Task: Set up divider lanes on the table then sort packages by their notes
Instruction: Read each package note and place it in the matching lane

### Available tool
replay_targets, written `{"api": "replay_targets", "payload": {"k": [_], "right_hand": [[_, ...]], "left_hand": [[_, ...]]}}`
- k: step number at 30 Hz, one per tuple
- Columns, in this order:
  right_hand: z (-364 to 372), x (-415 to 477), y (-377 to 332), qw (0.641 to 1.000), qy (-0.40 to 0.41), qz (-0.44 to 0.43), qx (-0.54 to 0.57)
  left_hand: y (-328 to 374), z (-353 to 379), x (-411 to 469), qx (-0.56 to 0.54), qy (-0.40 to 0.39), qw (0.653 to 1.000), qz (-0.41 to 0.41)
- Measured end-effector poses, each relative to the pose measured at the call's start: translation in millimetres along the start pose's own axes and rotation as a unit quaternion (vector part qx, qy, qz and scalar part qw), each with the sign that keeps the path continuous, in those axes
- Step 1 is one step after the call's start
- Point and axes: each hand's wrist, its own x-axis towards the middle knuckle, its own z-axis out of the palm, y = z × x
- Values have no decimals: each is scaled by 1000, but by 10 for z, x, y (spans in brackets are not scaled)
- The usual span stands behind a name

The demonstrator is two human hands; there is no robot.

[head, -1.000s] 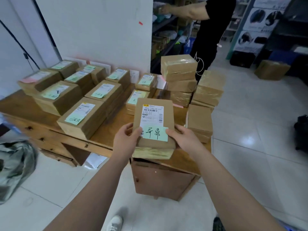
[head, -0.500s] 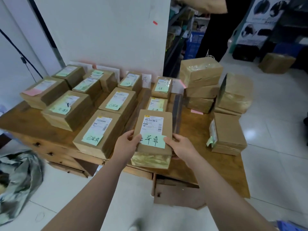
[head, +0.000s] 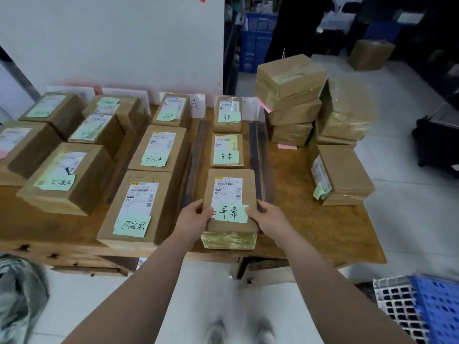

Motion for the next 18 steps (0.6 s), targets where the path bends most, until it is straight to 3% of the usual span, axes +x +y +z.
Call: {"api": "replay_targets", "payload": {"k": [13,18], "right_hand": [[99,151,19,999,1,-2,-33],[26,83,-80,992,28,-66,-99]], "left_hand": [[-110,69,153,21,24,999,-21],[28,49,115,79,52,995,19]]}}
